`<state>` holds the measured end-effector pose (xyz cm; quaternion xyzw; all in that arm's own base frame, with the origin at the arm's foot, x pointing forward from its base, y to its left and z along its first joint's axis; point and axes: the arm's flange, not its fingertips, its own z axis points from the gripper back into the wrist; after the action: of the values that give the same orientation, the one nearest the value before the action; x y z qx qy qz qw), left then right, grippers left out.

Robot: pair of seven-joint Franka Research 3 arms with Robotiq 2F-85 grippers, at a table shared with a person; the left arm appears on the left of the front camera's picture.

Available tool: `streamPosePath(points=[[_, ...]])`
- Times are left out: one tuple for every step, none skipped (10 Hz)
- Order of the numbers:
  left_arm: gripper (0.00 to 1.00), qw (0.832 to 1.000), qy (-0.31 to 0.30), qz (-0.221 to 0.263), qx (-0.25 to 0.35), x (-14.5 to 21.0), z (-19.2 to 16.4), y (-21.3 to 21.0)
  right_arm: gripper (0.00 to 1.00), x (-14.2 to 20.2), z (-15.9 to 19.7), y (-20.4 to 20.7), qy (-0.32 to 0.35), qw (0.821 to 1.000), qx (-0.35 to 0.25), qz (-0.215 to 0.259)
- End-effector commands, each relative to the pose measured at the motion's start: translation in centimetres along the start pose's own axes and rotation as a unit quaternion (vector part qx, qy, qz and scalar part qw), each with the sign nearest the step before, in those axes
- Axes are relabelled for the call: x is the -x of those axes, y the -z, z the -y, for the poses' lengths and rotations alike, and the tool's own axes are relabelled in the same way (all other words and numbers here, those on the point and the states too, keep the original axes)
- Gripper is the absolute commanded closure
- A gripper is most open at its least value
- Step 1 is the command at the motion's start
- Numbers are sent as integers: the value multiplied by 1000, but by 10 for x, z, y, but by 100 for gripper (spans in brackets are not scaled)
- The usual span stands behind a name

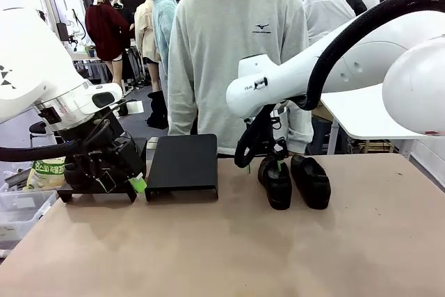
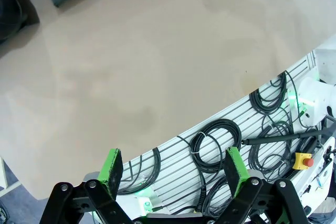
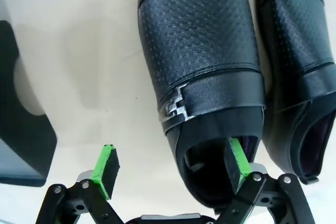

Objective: Organize the shoes by placing them on the stand.
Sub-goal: Pick up one Shoe and place it in the middle of the table.

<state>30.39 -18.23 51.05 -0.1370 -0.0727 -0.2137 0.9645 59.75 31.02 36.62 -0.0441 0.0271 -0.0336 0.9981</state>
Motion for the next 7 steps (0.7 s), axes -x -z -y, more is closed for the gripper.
streamPosePath(points=[[0,1000,2,-1,9,0,-1,-1,0,-2,4,5,-13,1000,-6,-10],[0,1000,2,-1,9,0,-1,-1,0,-1,7,10,-15,1000,-17,-21],[0,1000,2,-1,9,0,-1,-1,0,1,11,14,-15,999,-27,-39],[0,1000,2,-1,9,0,-1,-1,5,4,13,18,-20,998,-29,-48],[0,1000,2,-1,9,0,-1,-1,18,8,13,20,-24,998,-30,-47],[0,1000,2,-1,9,0,-1,-1,35,12,13,21,-26,998,-29,-47],[0,1000,2,-1,9,0,-1,-1,53,14,13,23,-28,998,-26,-48]])
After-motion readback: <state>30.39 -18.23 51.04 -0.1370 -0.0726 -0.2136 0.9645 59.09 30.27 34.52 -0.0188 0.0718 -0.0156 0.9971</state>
